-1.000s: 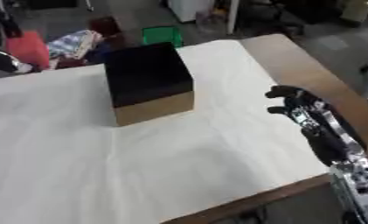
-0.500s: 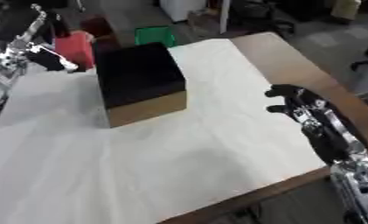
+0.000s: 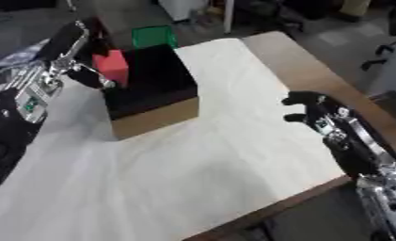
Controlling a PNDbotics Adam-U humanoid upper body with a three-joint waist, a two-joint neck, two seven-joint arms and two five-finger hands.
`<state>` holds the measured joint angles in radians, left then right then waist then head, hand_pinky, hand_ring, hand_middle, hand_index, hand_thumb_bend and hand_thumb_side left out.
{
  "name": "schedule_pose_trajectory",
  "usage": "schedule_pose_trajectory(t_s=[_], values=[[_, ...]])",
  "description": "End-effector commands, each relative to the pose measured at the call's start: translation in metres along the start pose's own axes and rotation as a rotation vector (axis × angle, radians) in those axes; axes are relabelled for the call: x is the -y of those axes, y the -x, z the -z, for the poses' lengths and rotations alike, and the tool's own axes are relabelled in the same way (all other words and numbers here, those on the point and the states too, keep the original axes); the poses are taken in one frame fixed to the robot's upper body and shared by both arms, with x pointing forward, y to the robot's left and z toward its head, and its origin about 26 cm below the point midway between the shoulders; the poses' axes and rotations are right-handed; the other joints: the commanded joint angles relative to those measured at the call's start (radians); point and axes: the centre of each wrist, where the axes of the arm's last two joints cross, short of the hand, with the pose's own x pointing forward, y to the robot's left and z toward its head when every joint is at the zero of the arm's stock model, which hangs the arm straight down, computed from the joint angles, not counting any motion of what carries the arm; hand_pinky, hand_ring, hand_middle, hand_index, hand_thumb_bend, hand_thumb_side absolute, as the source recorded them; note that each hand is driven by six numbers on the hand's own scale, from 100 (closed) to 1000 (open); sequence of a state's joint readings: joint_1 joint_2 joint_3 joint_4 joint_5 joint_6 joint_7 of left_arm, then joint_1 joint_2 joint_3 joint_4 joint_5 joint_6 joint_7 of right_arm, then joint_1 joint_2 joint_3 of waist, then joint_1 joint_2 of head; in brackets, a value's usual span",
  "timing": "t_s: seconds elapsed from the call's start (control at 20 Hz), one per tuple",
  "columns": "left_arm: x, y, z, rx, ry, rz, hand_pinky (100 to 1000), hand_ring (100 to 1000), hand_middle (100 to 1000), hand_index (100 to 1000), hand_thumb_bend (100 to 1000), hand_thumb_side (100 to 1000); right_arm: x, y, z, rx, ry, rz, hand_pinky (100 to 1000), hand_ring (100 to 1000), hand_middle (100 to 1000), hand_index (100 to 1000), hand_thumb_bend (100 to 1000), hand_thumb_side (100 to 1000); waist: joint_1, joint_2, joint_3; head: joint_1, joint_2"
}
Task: Pick up objects on the table and place them in the box.
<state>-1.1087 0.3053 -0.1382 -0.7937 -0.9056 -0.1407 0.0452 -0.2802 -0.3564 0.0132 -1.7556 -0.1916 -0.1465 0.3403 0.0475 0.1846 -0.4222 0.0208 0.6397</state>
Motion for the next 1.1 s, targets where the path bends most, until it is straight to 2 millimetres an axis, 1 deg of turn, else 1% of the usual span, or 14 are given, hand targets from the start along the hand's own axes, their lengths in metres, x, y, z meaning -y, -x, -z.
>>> schedule_pose_trajectory(t_s=[0.05, 0.3, 0.4, 0.45, 0.5, 0.55, 0.6, 0.65, 0.7, 0.75, 0.9, 1.0, 1.1], values=[[0.008, -0.009, 0.002, 0.029, 0.03, 0.016, 458, 341, 246, 344, 809, 100, 0.003, -0.009, 0.005, 0.035, -0.011, -0.013, 792, 1000, 751, 838, 100, 710, -0.004, -0.009, -0.006, 0.006, -0.011], [0.009, -0.009, 0.002, 0.039, 0.04, 0.033, 468, 362, 269, 361, 809, 100, 0.003, -0.009, 0.005, 0.034, -0.013, -0.011, 793, 1000, 751, 838, 100, 709, -0.003, -0.012, -0.004, 0.007, -0.012], [0.008, -0.01, 0.003, 0.049, 0.042, 0.039, 508, 451, 374, 445, 812, 105, 0.002, -0.009, 0.005, 0.033, -0.014, -0.01, 793, 1000, 751, 838, 100, 708, -0.003, -0.014, -0.002, 0.006, -0.012], [0.007, -0.011, 0.003, 0.058, 0.047, 0.044, 553, 533, 481, 536, 813, 119, 0.002, -0.009, 0.005, 0.033, -0.015, -0.009, 793, 1000, 751, 838, 100, 708, -0.004, -0.015, -0.001, 0.005, -0.013], [0.007, -0.011, 0.003, 0.069, 0.056, 0.049, 562, 549, 500, 554, 813, 121, 0.002, -0.009, 0.005, 0.032, -0.015, -0.009, 793, 1000, 751, 838, 100, 708, -0.004, -0.016, 0.0, 0.005, -0.013], [0.007, -0.012, 0.003, 0.083, 0.068, 0.057, 615, 632, 597, 651, 811, 122, 0.002, -0.009, 0.005, 0.031, -0.016, -0.009, 793, 1000, 751, 838, 100, 707, -0.005, -0.018, 0.001, 0.004, -0.012], [0.006, -0.013, 0.003, 0.096, 0.082, 0.066, 647, 679, 647, 691, 810, 128, 0.002, -0.008, 0.004, 0.031, -0.016, -0.009, 793, 1000, 751, 838, 100, 707, -0.006, -0.019, 0.002, 0.005, -0.012], [0.006, -0.014, 0.003, 0.11, 0.095, 0.072, 698, 747, 735, 758, 809, 134, 0.002, -0.008, 0.004, 0.03, -0.016, -0.009, 793, 1000, 751, 838, 100, 707, -0.007, -0.02, 0.002, 0.005, -0.011], [0.004, -0.014, 0.003, 0.122, 0.105, 0.077, 707, 758, 747, 770, 808, 135, 0.002, -0.008, 0.004, 0.029, -0.015, -0.009, 793, 1000, 751, 838, 100, 707, -0.008, -0.021, 0.003, 0.005, -0.011], [0.003, -0.015, 0.003, 0.135, 0.114, 0.081, 752, 814, 812, 830, 808, 142, 0.002, -0.008, 0.003, 0.028, -0.015, -0.008, 793, 1000, 751, 838, 100, 706, -0.009, -0.023, 0.003, 0.005, -0.011], [-0.003, -0.017, 0.003, 0.163, 0.119, 0.087, 774, 843, 843, 861, 807, 144, 0.002, -0.007, 0.002, 0.024, -0.014, -0.006, 794, 1000, 751, 838, 100, 706, -0.012, -0.027, 0.008, 0.004, -0.009], [-0.007, -0.017, 0.003, 0.174, 0.107, 0.078, 767, 839, 840, 852, 808, 149, 0.002, -0.006, 0.002, 0.021, -0.014, -0.005, 794, 1000, 751, 838, 100, 705, -0.014, -0.031, 0.015, 0.003, -0.007], [-0.011, -0.016, 0.002, 0.184, 0.093, 0.064, 748, 817, 818, 822, 809, 153, 0.002, -0.006, 0.001, 0.018, -0.013, -0.005, 794, 1000, 751, 837, 100, 704, -0.017, -0.036, 0.024, 0.001, -0.004]])
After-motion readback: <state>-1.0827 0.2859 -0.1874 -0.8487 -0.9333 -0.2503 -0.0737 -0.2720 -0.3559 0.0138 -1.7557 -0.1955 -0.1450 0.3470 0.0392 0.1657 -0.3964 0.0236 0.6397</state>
